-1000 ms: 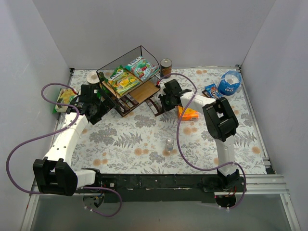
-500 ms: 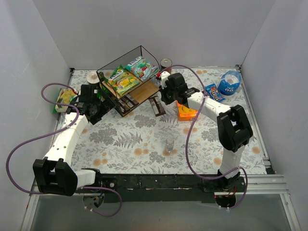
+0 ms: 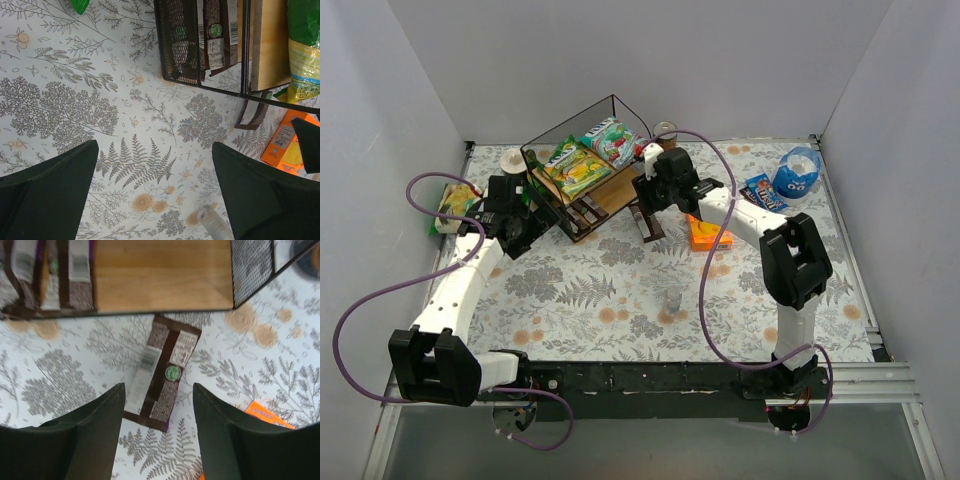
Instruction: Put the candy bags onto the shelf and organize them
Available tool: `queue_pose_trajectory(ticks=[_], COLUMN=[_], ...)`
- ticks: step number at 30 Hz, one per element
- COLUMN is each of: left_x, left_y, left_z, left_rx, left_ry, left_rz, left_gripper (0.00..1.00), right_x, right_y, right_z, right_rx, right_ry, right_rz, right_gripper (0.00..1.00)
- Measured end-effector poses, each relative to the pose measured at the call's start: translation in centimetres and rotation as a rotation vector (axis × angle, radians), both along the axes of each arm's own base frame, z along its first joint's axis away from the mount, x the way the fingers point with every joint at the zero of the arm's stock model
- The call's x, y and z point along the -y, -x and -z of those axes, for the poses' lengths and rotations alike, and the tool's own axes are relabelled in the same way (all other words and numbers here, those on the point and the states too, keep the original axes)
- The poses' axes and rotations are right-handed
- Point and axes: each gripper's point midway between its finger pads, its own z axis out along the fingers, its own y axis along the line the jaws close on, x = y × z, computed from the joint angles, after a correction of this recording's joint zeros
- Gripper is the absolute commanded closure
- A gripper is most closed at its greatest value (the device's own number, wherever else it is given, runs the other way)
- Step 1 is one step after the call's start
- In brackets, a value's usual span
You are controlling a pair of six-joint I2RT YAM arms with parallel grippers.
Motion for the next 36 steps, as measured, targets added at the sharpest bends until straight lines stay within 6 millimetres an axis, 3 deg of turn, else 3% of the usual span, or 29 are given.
queue_pose_trajectory(ticks=[7, 17, 24, 25, 31, 36], left_x=[-0.2, -0.2, -0.2, -0.2, -0.2, -0.3], left_y=[0.1, 0.0, 0.0, 0.0, 0.0, 0.0], left_z=[0.2, 0.6, 0.6, 0.6, 0.6, 0.6], left_rx=[-0.007, -0.02, -0.021, -0.02, -0.02, -0.02], left_ry=[-0.009, -0.012, -0.014, -0.015, -0.015, -0.016], left_rz=[-0.002, -0.001, -0.003, -0.004, -0.004, -0.004], left_gripper=[0.02, 0.02, 0.02, 0.02, 0.02, 0.02], right_x=[1.1, 1.2, 1.2, 1.2, 1.4, 1.5], right_y=[0.7, 2.1, 2.3, 2.3, 2.1, 1.9], right_z=[5.5, 10.4, 11.1, 11.1, 11.2, 11.2], right_rx=[-0.124, -0.22, -0.232, -0.233, -0.23, -0.22], right_ry=[0.09, 0.163, 0.173, 0.173, 0.177, 0.171], right_rz=[0.059, 0.063, 0.093, 0.095, 0.114, 0.135], right_gripper=[0.23, 0.19, 0.18, 0.19, 0.51, 0.55])
